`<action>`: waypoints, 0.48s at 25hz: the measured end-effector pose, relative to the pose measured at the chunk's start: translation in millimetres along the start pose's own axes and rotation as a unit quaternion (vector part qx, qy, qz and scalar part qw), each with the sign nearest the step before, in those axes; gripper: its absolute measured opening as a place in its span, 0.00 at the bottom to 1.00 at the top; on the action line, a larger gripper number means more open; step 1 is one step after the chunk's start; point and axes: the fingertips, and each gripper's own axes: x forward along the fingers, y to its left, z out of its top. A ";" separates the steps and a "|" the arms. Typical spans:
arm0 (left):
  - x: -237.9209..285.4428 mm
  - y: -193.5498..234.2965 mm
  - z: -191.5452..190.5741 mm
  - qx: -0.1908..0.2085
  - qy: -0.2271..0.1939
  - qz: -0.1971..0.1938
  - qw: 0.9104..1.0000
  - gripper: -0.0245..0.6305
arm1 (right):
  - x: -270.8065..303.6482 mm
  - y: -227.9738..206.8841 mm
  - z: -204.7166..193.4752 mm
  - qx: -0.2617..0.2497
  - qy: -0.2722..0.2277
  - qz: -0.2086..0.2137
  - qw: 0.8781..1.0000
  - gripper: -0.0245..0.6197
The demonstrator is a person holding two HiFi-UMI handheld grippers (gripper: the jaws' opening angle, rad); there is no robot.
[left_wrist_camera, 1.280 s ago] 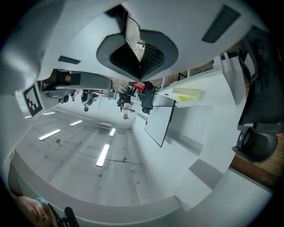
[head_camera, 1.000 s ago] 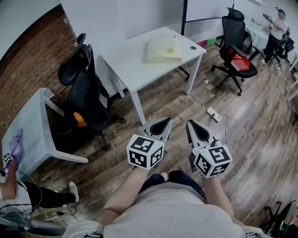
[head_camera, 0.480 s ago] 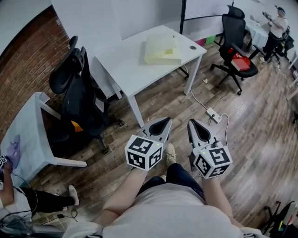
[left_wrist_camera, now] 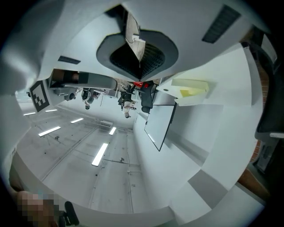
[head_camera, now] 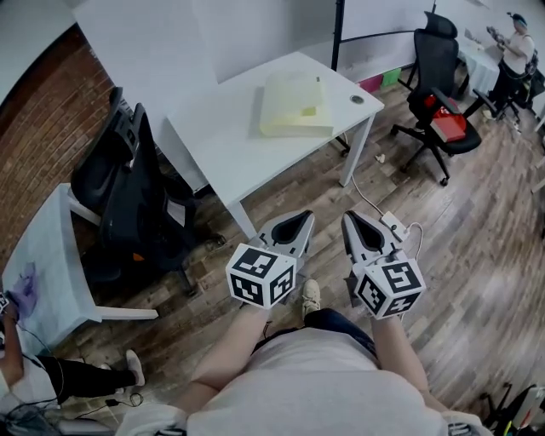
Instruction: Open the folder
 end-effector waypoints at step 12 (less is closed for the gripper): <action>95.9 53.0 43.1 -0.002 -0.003 0.019 1.000 0.07 | 97.1 -63.9 26.8 -0.006 0.013 0.041 0.999 0.07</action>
